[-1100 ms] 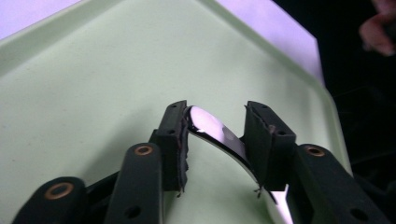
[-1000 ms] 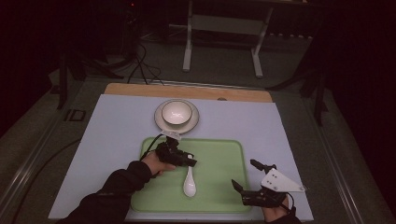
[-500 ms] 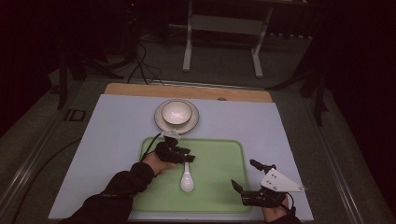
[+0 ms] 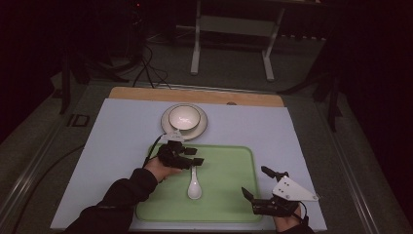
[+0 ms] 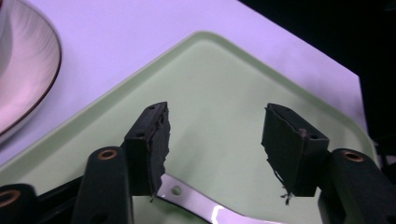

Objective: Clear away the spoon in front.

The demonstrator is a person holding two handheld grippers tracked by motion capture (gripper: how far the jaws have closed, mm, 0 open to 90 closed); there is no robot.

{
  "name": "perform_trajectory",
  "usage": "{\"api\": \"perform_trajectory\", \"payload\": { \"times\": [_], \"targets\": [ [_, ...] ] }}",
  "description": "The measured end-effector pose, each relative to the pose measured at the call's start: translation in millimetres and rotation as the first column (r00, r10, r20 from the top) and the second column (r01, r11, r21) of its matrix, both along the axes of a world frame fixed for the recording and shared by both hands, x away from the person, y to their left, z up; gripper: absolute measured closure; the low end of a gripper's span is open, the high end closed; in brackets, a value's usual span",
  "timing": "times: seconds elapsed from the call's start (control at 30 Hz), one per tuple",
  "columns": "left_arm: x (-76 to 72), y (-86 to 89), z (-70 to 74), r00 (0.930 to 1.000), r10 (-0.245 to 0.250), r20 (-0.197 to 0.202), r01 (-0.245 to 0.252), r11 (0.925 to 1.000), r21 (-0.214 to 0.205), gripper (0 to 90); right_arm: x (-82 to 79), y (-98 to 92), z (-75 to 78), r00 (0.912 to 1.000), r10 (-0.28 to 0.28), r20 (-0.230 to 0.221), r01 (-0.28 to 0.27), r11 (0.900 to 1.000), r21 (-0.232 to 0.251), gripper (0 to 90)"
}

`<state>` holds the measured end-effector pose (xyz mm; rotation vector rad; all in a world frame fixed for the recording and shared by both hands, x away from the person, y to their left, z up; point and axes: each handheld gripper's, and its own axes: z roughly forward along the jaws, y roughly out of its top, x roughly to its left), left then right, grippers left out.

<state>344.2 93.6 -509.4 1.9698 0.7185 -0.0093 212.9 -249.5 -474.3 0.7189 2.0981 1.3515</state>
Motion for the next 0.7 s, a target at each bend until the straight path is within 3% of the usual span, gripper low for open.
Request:
{"api": "perform_trajectory", "payload": {
  "times": [0.17,0.37,0.47,0.7],
  "targets": [
    [-7.7,3.3,12.9,0.9997,-0.004,-0.024,0.004,0.9998,-0.019,30.3,0.1,0.0,0.1,1.0,-0.003,0.003,0.003,1.0,0.0,10.7],
    [-18.2,14.4,26.3,0.9999,0.017,0.002,-0.017,0.9998,-0.006,21.3,0.2,-0.1,-0.1,1.0,-0.005,0.001,0.005,1.0,0.001,10.6],
    [-23.1,22.1,31.9,0.9999,0.013,0.007,-0.013,0.9999,-0.008,21.0,0.1,0.4,-0.2,1.0,-0.007,0.001,0.007,1.0,-0.001,10.7],
    [-34.1,43.5,42.8,1.0,0.003,0.008,-0.002,0.9984,-0.057,11.8,0.6,1.3,-0.7,1.0,-0.006,-0.001,0.006,1.0,-0.005,10.6]
  ]
}}
